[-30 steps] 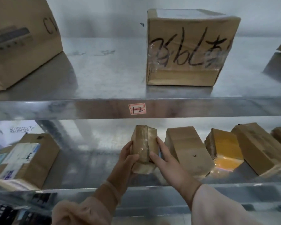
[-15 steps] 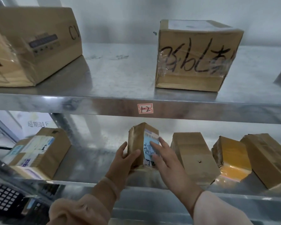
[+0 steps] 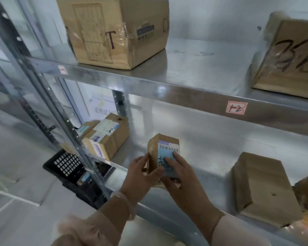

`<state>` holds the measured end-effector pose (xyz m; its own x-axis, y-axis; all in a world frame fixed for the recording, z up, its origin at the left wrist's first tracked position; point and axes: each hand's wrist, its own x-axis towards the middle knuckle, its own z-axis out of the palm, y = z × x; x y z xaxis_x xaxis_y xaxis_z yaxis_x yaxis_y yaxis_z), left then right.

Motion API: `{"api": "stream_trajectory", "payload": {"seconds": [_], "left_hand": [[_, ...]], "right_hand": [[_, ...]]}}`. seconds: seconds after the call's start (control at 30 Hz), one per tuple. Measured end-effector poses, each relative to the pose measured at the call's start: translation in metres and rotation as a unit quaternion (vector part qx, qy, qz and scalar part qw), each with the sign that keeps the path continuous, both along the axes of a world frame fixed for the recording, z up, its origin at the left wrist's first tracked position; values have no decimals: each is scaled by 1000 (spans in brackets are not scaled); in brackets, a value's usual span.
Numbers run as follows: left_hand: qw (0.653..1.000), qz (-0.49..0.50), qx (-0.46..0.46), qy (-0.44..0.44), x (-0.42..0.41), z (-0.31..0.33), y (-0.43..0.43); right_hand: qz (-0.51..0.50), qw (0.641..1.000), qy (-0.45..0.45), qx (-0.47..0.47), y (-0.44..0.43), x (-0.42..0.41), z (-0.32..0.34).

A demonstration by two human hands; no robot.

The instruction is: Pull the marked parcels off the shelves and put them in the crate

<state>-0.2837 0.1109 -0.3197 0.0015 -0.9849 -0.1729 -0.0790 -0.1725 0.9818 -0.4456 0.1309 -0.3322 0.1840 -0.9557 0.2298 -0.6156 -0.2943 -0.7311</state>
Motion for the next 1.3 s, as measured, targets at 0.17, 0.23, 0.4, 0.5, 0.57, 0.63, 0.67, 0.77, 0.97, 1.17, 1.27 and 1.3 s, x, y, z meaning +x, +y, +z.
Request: {"api": "stream_trajectory", "payload": {"seconds": [0.17, 0.23, 0.4, 0.5, 0.57, 0.63, 0.67, 0.77, 0.97, 1.17, 1.27, 1.3], "left_hand": [[998, 41, -13, 43, 72, -6, 23], [996, 45, -23, 67, 100, -3, 34], [992, 73, 17, 105, 197, -8, 74], [996, 64, 4, 68, 266, -5, 99], [997, 62, -30, 21, 309, -1, 113], [997, 75, -33, -1, 348, -2, 122], [996, 87, -19, -6, 366, -4, 125], [993, 114, 9, -23, 410, -16, 130], [992, 127, 26, 5, 469, -39, 117], [991, 127, 36, -28, 518, -68, 68], [991, 117, 46, -41, 544, -84, 34], [991, 111, 53, -46, 552, -91, 22]], "right_hand": [[55, 998, 25, -33, 3, 59, 5], [86, 995, 37, -26, 5, 87, 5], [125, 991, 36, -17, 26, 191, -1], [150, 988, 26, -11, 43, 265, -7], [160, 987, 26, -12, 50, 311, -11], [171, 985, 31, -5, 55, 351, -14], [181, 983, 30, -1, 57, 368, -15], [210, 977, 38, 1, 59, 407, -21], [218, 973, 68, 18, 36, 452, -27], [213, 967, 107, 87, -19, 490, -51], [212, 962, 114, 128, -53, 511, -67], [212, 960, 120, 136, -64, 518, -71]]}}
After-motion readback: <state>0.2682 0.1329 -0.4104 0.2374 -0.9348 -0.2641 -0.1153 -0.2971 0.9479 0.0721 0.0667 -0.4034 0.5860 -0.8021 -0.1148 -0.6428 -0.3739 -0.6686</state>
